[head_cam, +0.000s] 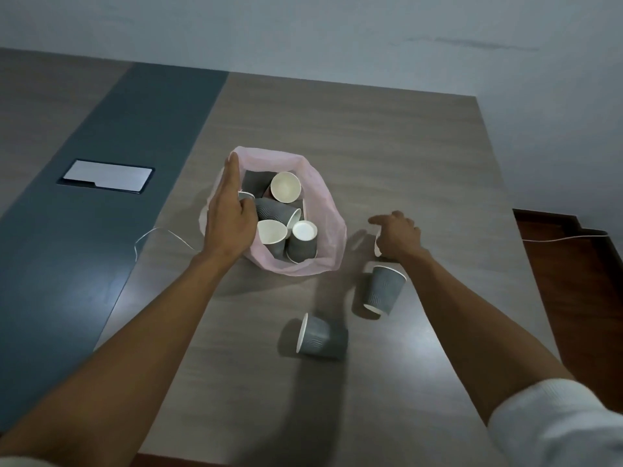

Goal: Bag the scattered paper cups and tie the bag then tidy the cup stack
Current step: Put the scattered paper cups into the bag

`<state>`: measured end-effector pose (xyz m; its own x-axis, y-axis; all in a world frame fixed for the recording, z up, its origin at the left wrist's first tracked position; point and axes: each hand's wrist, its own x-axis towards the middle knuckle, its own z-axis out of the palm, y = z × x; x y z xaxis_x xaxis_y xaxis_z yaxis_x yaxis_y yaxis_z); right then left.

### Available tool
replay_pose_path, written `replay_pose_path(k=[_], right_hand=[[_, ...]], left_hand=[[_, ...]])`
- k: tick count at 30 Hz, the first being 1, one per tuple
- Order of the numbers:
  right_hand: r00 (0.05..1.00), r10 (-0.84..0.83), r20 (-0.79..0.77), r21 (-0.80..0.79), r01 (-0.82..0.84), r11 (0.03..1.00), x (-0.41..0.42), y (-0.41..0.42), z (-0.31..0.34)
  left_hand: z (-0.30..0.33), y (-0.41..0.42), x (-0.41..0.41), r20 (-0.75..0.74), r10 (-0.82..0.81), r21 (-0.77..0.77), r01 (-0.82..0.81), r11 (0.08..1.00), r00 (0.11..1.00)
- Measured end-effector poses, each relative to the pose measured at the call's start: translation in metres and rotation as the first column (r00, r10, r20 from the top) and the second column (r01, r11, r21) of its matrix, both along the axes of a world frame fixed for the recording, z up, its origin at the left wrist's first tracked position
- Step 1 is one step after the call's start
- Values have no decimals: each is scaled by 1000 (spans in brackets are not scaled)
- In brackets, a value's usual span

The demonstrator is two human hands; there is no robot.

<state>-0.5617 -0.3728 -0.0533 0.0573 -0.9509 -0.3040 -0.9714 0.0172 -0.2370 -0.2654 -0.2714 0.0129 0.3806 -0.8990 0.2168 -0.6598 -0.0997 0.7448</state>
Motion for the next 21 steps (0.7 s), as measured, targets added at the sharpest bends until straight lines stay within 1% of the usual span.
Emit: replay_pose_path(k=[2,4,7,8,9,10,11,12,13,14,15,16,18,20,21], right_hand=[[989,97,-112,89,-87,992,-10,-3,-17],[969,163,-183,123,-142,982,-15,1,-28],[922,223,-317,41,-221,974,-21,3,-36],[910,231,-345,4,-245,970,-22,1,-35],[918,225,-327,-47,-254,966,-19,-1,-30],[950,202,-238,-127,-237,963,-14,-3,-21],[982,174,-70,-229,-186,956,-4,-4,-9],[976,163,146,-327,-108,939,7,-3,4],[916,185,355,-399,-31,916,20,2,18],[827,244,506,-454,15,891,35,9,32],[748,311,587,-493,26,870,51,19,44],[686,373,624,-522,11,853,65,28,50],[624,452,637,-534,-66,843,94,37,49],[612,493,619,-514,-159,843,115,30,39],[635,500,589,-495,-206,844,123,25,37]], left_hand=[[-2,-1,-3,-6,-4,5,4,1000,1000],[-2,-2,-6,-1,-2,9,2,1000,1000],[-2,-2,-6,6,-10,3,10,1000,1000],[-1,-2,-5,6,-11,2,11,1000,1000],[-1,-2,-5,4,-11,4,11,1000,1000],[0,-2,-5,3,-12,6,12,1000,1000],[0,-2,-4,4,-13,6,13,1000,1000],[0,-2,-4,3,-15,10,15,1000,1000],[0,-2,-5,1,-16,15,16,1000,1000],[0,-2,-4,1,-17,16,17,1000,1000],[0,-2,-3,2,-21,17,21,1000,1000],[1,-2,-2,9,-25,17,24,1000,1000],[3,-4,1,27,-20,17,20,1000,999],[7,-5,3,34,-4,17,3,1000,999],[8,-6,3,33,3,15,-4,1000,999]])
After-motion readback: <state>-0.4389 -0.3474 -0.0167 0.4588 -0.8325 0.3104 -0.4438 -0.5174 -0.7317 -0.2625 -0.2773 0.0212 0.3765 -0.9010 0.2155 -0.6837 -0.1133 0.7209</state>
